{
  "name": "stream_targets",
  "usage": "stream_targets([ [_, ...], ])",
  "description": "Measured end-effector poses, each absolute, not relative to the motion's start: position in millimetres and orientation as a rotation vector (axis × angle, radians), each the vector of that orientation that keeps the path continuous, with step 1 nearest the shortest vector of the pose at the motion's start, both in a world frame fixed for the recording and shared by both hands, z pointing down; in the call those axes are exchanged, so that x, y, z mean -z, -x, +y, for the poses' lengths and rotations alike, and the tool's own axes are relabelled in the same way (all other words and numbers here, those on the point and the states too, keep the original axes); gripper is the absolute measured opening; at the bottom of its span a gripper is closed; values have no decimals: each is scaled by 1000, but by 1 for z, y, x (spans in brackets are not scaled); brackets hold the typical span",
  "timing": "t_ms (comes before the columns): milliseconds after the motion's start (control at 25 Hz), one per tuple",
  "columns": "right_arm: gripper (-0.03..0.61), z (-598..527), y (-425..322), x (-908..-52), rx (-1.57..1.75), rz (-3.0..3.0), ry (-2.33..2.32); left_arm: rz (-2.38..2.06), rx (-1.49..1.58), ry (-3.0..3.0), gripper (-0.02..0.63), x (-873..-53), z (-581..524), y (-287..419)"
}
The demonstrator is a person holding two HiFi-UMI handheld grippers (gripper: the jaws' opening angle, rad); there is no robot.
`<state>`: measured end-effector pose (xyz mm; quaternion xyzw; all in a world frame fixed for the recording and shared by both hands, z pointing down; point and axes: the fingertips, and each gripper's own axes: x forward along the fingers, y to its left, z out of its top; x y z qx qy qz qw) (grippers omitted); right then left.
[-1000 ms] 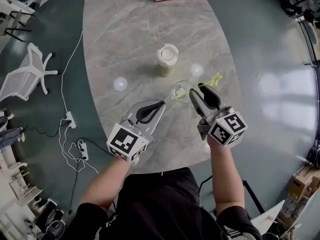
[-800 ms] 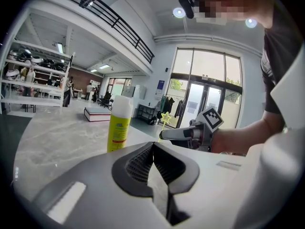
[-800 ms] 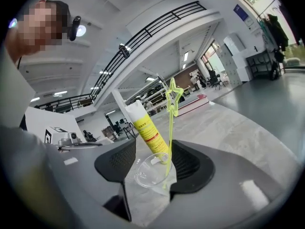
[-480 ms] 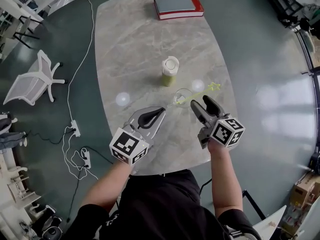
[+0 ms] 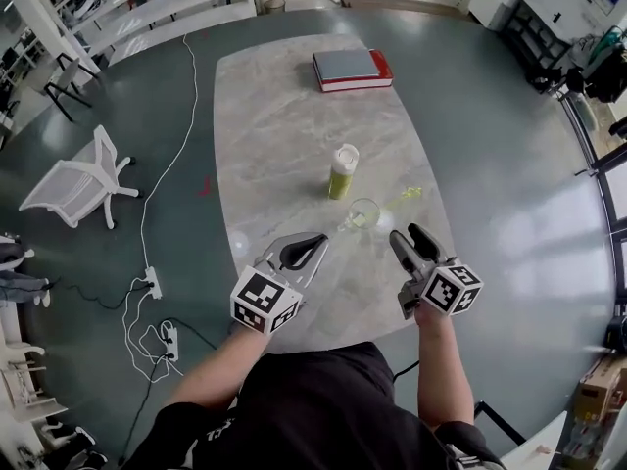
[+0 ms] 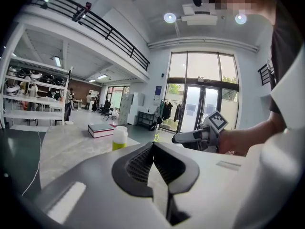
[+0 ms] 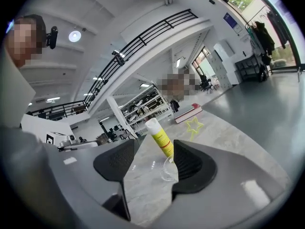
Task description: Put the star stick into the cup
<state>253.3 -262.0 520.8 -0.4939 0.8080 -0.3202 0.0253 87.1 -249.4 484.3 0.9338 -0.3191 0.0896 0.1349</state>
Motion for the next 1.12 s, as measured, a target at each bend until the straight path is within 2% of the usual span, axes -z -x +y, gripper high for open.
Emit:
stream_targets([
  [640,143,-164,-215,-389,603,2713,1312,-947,-213,-2744,3,-424,-191,-57],
  [880,111,-142,-205,-363,500,2791,1229,-979,-213,-2724,3,-412,-170,-60],
  [1120,37,-116,-193,-354,419,2890,1071,-1032,-173,-2706,3,-399,-151,-61],
])
